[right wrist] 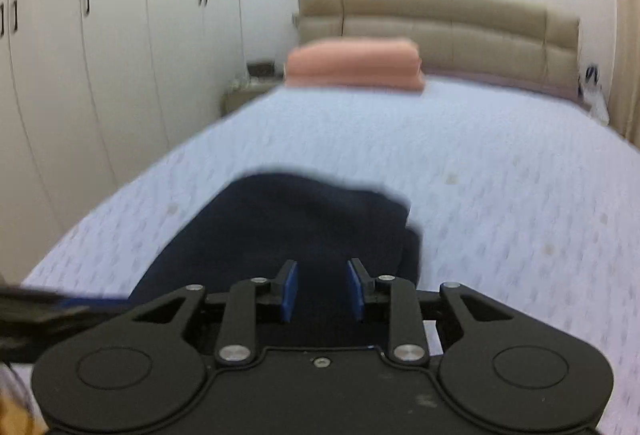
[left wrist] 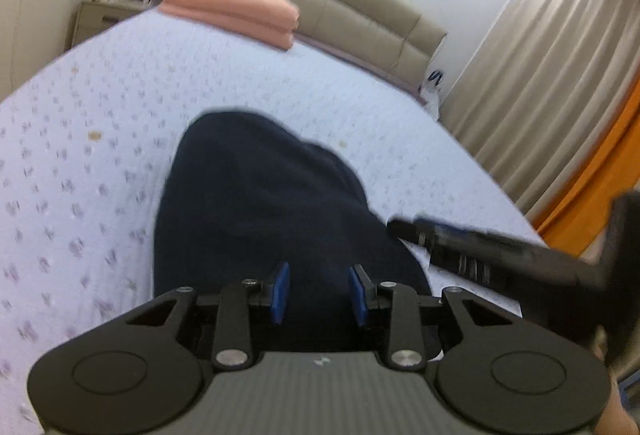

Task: Fold large clothes

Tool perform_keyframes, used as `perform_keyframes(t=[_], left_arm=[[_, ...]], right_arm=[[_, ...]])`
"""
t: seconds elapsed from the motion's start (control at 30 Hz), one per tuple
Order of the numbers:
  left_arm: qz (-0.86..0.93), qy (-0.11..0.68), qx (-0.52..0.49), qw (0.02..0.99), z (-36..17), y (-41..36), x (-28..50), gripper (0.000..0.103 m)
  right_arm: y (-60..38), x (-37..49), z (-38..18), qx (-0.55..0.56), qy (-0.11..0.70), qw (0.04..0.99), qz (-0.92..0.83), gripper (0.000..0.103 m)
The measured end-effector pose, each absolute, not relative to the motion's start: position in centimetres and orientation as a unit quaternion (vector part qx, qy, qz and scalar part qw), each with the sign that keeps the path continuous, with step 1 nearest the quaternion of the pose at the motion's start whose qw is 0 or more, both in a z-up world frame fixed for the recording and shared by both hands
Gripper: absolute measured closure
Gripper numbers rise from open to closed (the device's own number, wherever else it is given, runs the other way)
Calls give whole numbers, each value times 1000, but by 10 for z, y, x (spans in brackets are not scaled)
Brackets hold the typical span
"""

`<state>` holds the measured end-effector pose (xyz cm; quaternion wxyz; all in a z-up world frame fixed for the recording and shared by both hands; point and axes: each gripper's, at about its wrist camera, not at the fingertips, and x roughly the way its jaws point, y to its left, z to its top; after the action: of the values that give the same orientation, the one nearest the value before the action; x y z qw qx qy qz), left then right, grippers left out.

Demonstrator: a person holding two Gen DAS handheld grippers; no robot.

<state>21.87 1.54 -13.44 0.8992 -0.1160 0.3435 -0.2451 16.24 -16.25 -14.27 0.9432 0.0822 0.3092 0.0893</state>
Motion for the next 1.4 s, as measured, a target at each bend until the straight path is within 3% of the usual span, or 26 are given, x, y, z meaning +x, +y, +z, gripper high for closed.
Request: perform_keyframes(t=[0.13,0.33,0.43,0.5,0.57,0.67,0.77,0.83,0.9,1.0,1.17,1.4], left_arm=[[-216,388,-98,891,-155,8,222,71],[-187,381,-57,904,-143,5,198,70],[-189,384,-46,903,-124,9,179,70],[-186,376,-37,907,-110,14,159,70],[-178,368,-35,912,-93,19,138,67],[-150,363,-38,919,-66,28,114,65],[-130,338,-36,931,-34,33,88,59],[-126,309,-28,942,-12,33,68,52],[-115,273,-18,955,13,33,43,30],[-86,233,-10,969,39,32,13,15],[-16,205,31,978,67,24,-22,9],[-15,200,34,979,78,20,-40,3]], right_arm=[[-154,160,-204,108,436,889,94,72],[-178,125,-200,145,446,881,69,72],[-192,105,-185,176,452,872,62,64],[-201,86,-171,193,448,871,60,39],[-204,71,-157,191,447,872,54,29],[-198,56,-126,162,441,882,47,28],[-193,44,-85,153,405,900,48,14],[-189,29,-53,148,369,916,45,12],[-183,14,-20,130,333,934,24,6],[-172,-14,19,107,271,956,-18,0],[-162,-59,60,101,192,976,-14,0],[-161,-51,54,122,247,961,-10,0]])
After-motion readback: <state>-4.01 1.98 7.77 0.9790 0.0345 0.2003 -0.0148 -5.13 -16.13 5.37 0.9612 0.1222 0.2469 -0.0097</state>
